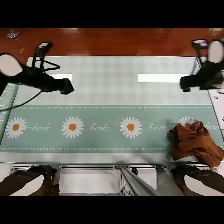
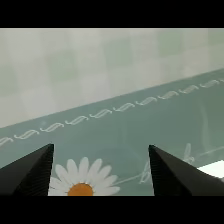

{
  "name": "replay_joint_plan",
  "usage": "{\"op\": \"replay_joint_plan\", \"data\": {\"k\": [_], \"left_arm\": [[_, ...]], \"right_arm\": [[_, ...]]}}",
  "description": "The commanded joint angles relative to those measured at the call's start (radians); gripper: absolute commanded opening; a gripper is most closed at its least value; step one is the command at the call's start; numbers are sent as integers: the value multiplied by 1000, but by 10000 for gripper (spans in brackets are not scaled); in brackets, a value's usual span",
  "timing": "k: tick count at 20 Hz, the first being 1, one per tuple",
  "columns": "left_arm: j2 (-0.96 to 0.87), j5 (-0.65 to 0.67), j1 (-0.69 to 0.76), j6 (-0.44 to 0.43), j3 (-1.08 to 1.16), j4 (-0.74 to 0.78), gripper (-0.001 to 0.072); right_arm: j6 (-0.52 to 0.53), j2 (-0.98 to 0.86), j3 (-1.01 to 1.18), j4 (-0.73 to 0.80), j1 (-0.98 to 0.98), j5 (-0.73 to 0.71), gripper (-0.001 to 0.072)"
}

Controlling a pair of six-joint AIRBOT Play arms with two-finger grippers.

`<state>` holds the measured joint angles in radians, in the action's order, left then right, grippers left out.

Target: Fold the shirts.

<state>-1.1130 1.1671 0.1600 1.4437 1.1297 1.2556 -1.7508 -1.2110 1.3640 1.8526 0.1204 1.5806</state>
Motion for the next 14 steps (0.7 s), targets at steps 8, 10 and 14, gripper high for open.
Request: {"op": "replay_joint_plan", "data": {"k": [8,10,14], "left_arm": [[414,-95,47,107,-525,-53,701],[399,-121,47,107,-525,-54,701],[349,-173,48,106,-525,-71,701]], "right_arm": [[-58,503,-847,-50,-285,-116,632],[-28,456,-882,-83,-320,-186,632],[-8,310,-881,-110,-337,-276,612]]}}
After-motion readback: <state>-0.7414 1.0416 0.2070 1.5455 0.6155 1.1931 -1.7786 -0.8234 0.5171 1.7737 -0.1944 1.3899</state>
